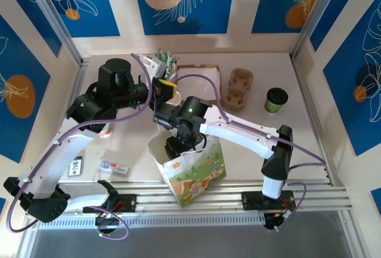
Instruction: Pack the takeout coffee
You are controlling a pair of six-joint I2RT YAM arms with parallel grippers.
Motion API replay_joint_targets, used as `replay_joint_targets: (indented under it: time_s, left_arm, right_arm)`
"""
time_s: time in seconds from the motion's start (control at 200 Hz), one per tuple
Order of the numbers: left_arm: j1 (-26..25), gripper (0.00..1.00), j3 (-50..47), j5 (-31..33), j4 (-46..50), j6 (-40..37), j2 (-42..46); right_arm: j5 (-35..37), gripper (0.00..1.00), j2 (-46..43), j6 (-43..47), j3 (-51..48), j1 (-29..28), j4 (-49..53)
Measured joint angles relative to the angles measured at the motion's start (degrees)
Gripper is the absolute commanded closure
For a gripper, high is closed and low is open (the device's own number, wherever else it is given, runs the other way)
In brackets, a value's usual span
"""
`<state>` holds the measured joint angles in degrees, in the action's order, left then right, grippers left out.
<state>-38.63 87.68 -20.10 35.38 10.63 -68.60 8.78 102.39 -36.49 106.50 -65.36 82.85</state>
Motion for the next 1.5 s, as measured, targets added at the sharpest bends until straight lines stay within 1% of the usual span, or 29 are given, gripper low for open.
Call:
replay_joint_targets:
  time_s: [0.07, 0.13, 0.175, 0.255, 0.33, 0.415, 0.485, 0.5, 0.52, 0.795, 0.84, 0.875, 0.91, 0.965, 1.035, 1.08, 1.16, 1.235, 1.361, 1.501]
  left_arm:
    - [-0.1, 1.00, 0.0, -0.4, -0.1, 0.3, 0.0]
    - [-0.3, 0.93, 0.1, -0.7, -0.3, 0.8, 0.0]
    - [-0.3, 0.81, 0.3, -0.9, -0.3, 0.9, 0.0]
    - [-0.3, 0.63, 0.5, -0.3, -0.3, 1.6, 0.0]
    - [-0.4, 0.50, 0.9, -0.1, -0.5, 2.1, 0.0]
    - [-0.4, 0.41, 1.0, 0.7, -0.8, 2.9, 0.1]
    - [-0.4, 0.28, 1.0, 2.0, -0.8, 3.4, 0.2]
    - [-0.4, 0.24, 0.9, 2.3, -0.8, 3.5, 0.3]
    - [-0.4, 0.22, 0.9, 2.7, -0.8, 3.6, 0.3]
    - [-0.4, 0.19, 0.1, 6.4, 0.7, 7.2, 1.8]
    - [-0.4, 0.17, 0.0, 7.0, 1.2, 7.7, 2.0]
    - [-0.4, 0.11, -0.3, 7.6, 1.4, 8.2, 2.3]
    - [-0.4, 0.10, -0.5, 8.6, 1.7, 8.8, 2.6]
    - [-0.4, 0.01, -0.7, 10.1, 1.8, 9.8, 3.1]
    - [-0.4, 0.00, -0.7, 12.2, 2.8, 10.0, 3.8]
    - [-0.4, 0.00, -0.5, 12.6, 5.5, 10.0, 5.5]
    - [-1.9, 0.00, 0.3, 10.8, 10.9, 8.7, 9.2]
    - [-3.1, 0.00, 1.5, 9.4, 14.6, 8.3, 11.1]
    - [-3.3, 0.00, 2.2, 8.1, 17.1, 8.4, 12.2]
    - [-3.3, 0.00, 1.0, 6.5, 18.1, 8.4, 10.6]
  right_arm:
    - [0.5, 0.31, -0.3, 0.0, -0.2, -0.1, 0.0]
    - [0.9, 0.29, -0.6, 0.0, -0.3, -0.2, 0.1]
    - [1.2, 0.28, -1.0, 0.0, -0.5, -0.3, -0.1]
    - [1.6, 0.28, -2.3, 0.0, -1.3, -0.7, -0.5]
    - [1.9, 0.28, -3.7, 0.0, -2.0, -1.1, -0.4]
    - [2.1, 0.28, -4.7, 0.0, -2.4, -1.4, -0.5]
    - [2.2, 0.28, -5.2, 0.0, -3.1, -1.4, -1.0]
    - [2.3, 0.28, -5.4, 0.0, -3.1, -1.4, -1.0]
    - [2.3, 0.28, -5.6, 0.0, -3.4, -1.5, -1.1]
    - [2.8, 0.28, -6.5, 0.0, -5.0, -1.8, -3.6]
    - [3.0, 0.28, -6.6, 0.0, -5.4, -1.8, -4.1]
    - [3.2, 0.28, -6.6, 0.0, -5.6, -1.8, -4.3]
    - [3.5, 0.28, -6.8, 0.0, -5.8, -1.8, -4.5]
    - [4.0, 0.28, -7.0, 0.0, -5.9, -1.8, -4.8]
    - [4.2, 0.28, -7.8, 0.3, -6.1, -1.8, -5.2]
    - [4.1, 0.28, -8.8, 0.5, -6.2, -0.3, -5.0]
    - [4.3, 0.27, -10.7, 0.8, -6.1, 4.0, -5.9]
    - [4.8, 0.27, -11.7, 1.0, -5.6, 6.7, -6.5]
    - [4.7, 0.26, -12.4, 1.7, -5.6, 6.8, -7.7]
    - [4.0, 0.25, -13.0, 2.2, -5.8, 6.6, -9.3]
